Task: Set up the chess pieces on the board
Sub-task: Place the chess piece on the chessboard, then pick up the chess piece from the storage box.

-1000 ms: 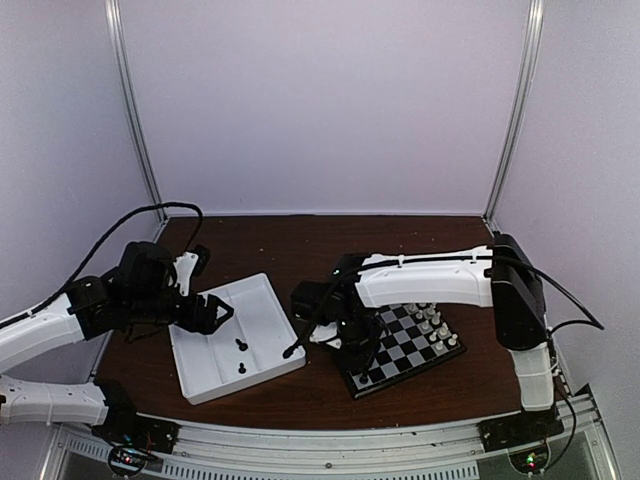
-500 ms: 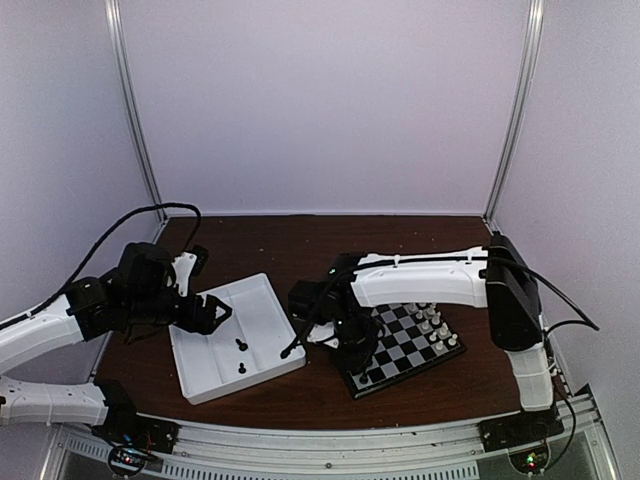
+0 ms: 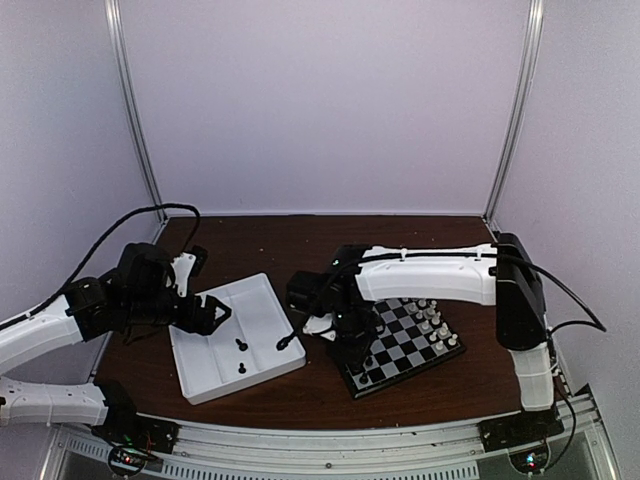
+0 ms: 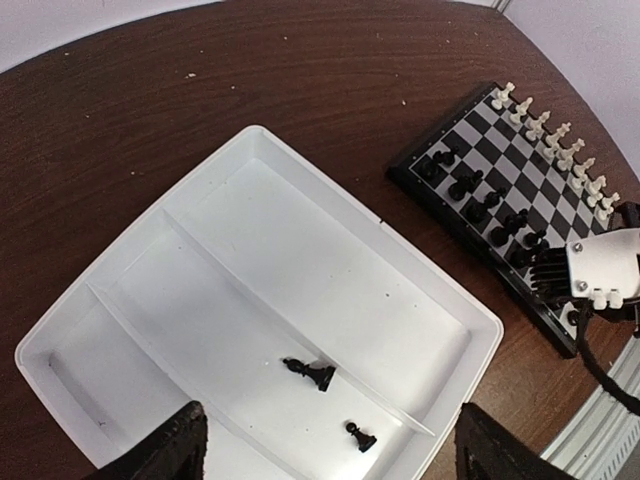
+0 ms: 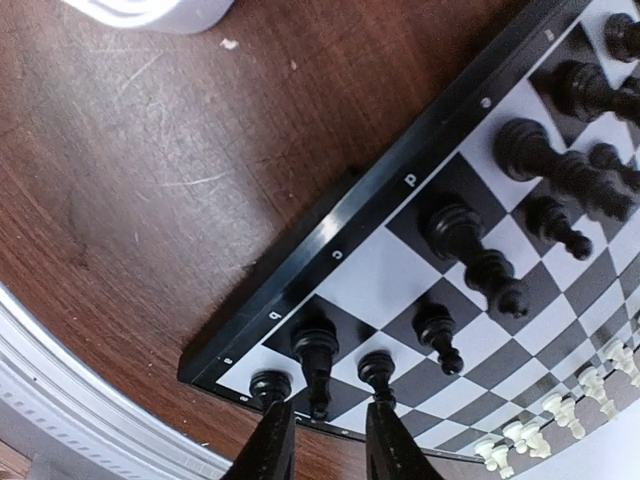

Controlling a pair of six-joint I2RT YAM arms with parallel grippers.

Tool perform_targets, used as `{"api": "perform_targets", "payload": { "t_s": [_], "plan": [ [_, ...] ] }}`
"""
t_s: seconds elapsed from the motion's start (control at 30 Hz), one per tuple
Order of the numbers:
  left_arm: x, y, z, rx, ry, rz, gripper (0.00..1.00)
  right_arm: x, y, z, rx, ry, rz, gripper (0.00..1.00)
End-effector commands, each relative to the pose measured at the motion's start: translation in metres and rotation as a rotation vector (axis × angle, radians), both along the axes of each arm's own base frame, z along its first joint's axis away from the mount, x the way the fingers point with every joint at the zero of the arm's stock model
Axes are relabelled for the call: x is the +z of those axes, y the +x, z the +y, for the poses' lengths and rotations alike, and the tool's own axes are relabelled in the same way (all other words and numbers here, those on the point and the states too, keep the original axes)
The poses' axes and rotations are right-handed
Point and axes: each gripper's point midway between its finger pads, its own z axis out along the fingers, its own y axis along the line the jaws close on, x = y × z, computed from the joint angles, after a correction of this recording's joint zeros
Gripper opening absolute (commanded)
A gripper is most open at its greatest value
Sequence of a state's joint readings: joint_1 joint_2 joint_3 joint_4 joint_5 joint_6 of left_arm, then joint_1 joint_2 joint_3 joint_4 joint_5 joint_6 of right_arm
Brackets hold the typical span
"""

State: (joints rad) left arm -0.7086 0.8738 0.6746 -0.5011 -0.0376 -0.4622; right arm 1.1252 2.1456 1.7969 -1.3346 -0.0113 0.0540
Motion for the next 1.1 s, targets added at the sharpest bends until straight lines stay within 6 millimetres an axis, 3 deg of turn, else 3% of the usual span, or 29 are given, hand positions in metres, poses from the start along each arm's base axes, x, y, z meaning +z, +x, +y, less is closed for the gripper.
{"api": "perform_targets", "payload": {
  "t_s": [0.0,0.27,0.43,0.53,0.67,0.83,0.97,1.07],
  "plan": [
    [0.003,0.0,0.0,-0.004,-0.002,-0.01,0.88,0.049,0.017,0.01,-0.005,0.112,-0.118,0.28],
    [0.0,-0.005,-0.013,-0.089,0.008,0.031,0.88,0.113,0.037,0.03,-0.049,0.363,-0.295,0.27],
    [-0.014,-0.006,-0.023,-0.166,0.063,0.077,0.85,0.147,0.037,0.04,-0.109,0.595,-0.357,0.26],
    [-0.028,-0.001,-0.017,-0.121,0.15,0.165,0.84,0.166,0.034,0.042,-0.138,0.729,-0.374,0.27],
    [-0.047,0.012,-0.007,0.094,0.195,0.304,0.74,0.171,0.031,0.034,-0.169,0.793,-0.393,0.26],
    [-0.066,0.01,-0.01,0.374,-0.003,0.43,0.72,0.171,0.031,0.023,-0.195,0.814,-0.413,0.26],
    [-0.071,0.011,-0.022,0.495,-0.149,0.47,0.5,0.171,0.031,0.018,-0.21,0.832,-0.426,0.26],
    [-0.072,0.013,-0.026,0.52,-0.153,0.467,0.46,0.171,0.03,0.015,-0.211,0.843,-0.428,0.26]
  ]
}}
